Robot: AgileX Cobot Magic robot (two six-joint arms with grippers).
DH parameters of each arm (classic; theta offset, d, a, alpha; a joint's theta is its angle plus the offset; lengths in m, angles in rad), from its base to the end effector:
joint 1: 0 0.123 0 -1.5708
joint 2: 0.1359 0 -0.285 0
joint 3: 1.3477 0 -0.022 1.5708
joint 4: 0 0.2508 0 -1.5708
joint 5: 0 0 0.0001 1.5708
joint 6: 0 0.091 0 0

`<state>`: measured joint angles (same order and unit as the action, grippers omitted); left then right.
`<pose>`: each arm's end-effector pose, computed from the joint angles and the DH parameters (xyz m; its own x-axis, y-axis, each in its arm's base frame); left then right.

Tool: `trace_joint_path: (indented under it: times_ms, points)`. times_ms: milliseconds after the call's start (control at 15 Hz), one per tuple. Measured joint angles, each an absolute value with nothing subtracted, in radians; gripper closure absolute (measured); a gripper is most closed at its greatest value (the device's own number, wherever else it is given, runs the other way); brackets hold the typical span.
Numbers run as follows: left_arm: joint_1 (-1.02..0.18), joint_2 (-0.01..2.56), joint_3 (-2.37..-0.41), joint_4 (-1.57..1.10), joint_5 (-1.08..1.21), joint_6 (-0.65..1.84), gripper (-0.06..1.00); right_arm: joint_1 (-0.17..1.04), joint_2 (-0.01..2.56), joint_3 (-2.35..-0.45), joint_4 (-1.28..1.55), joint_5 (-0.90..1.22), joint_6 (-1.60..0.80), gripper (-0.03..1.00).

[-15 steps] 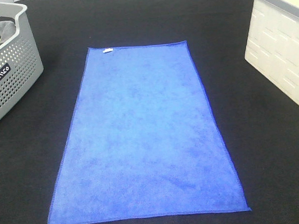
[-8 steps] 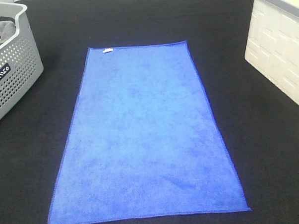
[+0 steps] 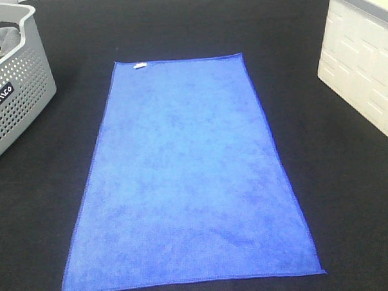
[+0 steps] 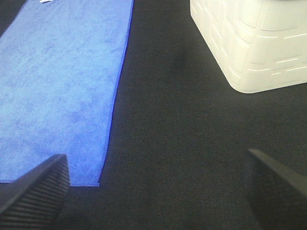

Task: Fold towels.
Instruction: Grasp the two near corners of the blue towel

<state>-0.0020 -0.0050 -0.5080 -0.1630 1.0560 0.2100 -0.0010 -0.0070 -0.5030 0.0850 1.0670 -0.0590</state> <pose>-0.0070 -0.0128 0.2807 -0.4148 0.1284 -0.9008 0.1841 0.9814 0.0551 -0.0067 0.0068 0.2778 -0.4501 -0.0174 -0.8928 -0.0734 0.9971 0.0176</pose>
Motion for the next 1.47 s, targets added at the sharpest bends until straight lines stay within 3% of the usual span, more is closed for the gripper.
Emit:
trace_joint_path:
  times_ms: [1467]
  points:
    - [-0.002, -0.005, -0.508, -0.163, 1.056, 0.21, 0.19, -0.001, -0.007, -0.503, 0.085, 1.067, -0.059, 0.05]
